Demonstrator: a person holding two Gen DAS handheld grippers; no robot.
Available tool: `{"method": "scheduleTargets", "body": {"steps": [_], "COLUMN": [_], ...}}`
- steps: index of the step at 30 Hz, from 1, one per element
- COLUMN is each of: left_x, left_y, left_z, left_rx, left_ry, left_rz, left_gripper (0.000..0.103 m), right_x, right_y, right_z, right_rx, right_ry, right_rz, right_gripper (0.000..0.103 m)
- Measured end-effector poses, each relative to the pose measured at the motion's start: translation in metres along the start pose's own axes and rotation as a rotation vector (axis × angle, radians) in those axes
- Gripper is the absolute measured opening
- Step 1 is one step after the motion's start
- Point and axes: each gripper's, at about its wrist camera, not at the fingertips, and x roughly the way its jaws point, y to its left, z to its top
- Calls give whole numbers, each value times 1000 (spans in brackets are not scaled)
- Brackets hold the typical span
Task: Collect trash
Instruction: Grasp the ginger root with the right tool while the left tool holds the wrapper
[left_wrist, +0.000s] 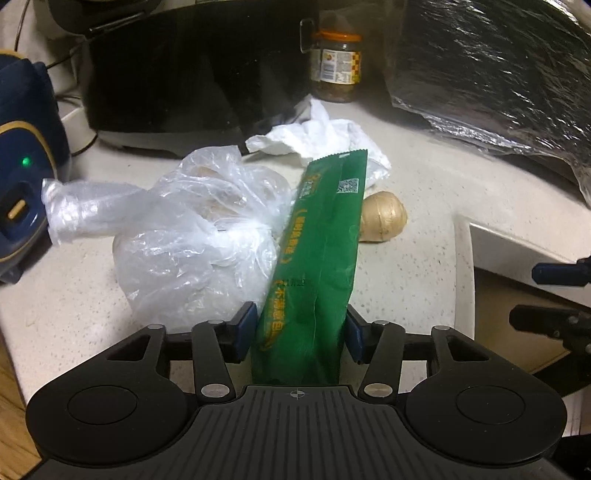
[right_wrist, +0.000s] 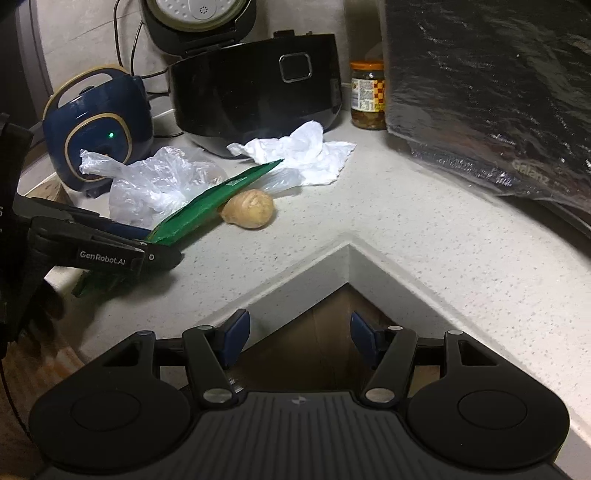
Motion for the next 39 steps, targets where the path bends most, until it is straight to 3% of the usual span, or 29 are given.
{"method": "scheduleTargets", "body": {"steps": [2, 4, 7, 10, 15, 23, 27, 32, 39], "left_x": [-5, -20, -47, -69, -101, -116, -118, -121, -115], "left_y": [3, 13, 33, 37, 26, 26, 33, 41, 44], "left_z": [-5, -11, -23, -37, -57, -76, -86, -93, -95], "left_rx": [-45, -183, -397, -500, -548, -567, -605, -618, -572], "left_ry": [-30, -95, -206, -273, -337, -351, -357, -355, -325], "left_rz": [20, 23, -59, -78, -80, -68, -84, -112, -173], "left_gripper": [27, 25, 23, 22, 22, 22, 22, 22, 22], "right_x": [-2, -2, 3, 18, 55, 105, 113, 91, 12], "right_y": [0, 3, 11, 22, 42, 55, 61, 67, 92], "right_z": [4, 10, 27, 46, 65, 75, 74, 78, 56], "right_rx": [-4, -14, -51, -86, -164, -106, -167, -148, -89], "right_ry": [-21, -47, -74, -75, -74, -23, -35, -76, -108], "right_rz": [8, 21, 50, 81, 112, 30, -12, 19, 150], "right_gripper": [61, 61, 61, 61, 61, 62, 58, 58, 58]}}
